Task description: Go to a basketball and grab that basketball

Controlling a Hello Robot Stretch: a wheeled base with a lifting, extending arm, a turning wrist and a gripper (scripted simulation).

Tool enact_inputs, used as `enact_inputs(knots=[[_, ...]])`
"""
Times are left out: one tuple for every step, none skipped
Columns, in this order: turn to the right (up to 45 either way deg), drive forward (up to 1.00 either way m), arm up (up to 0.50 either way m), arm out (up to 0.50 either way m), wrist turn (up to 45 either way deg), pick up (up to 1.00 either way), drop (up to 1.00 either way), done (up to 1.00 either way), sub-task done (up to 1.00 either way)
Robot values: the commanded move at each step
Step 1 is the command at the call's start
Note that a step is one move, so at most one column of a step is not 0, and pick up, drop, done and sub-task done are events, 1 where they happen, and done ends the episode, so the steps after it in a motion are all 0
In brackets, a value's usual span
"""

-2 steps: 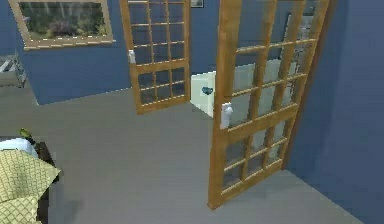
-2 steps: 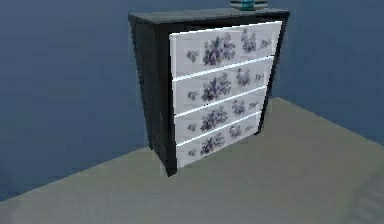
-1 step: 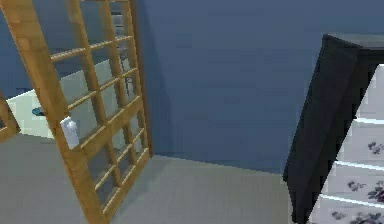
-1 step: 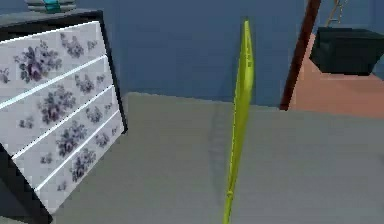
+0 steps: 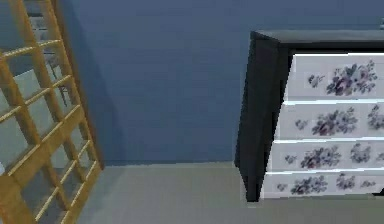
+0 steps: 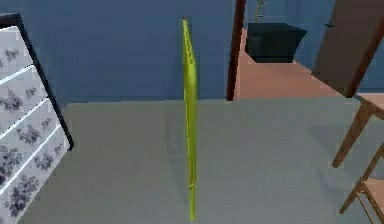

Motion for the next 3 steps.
enact_inputs(knots=[[0.0, 0.05, 0.00, 0.00, 0.0, 0.00, 0.00, 0.00, 0.00], [45.0, 0.00, 0.00, 0.00, 0.0, 0.00, 0.00, 0.00, 0.00], [21.0, 0.00, 0.00, 0.00, 0.0, 0.00, 0.00, 0.00, 0.00]])
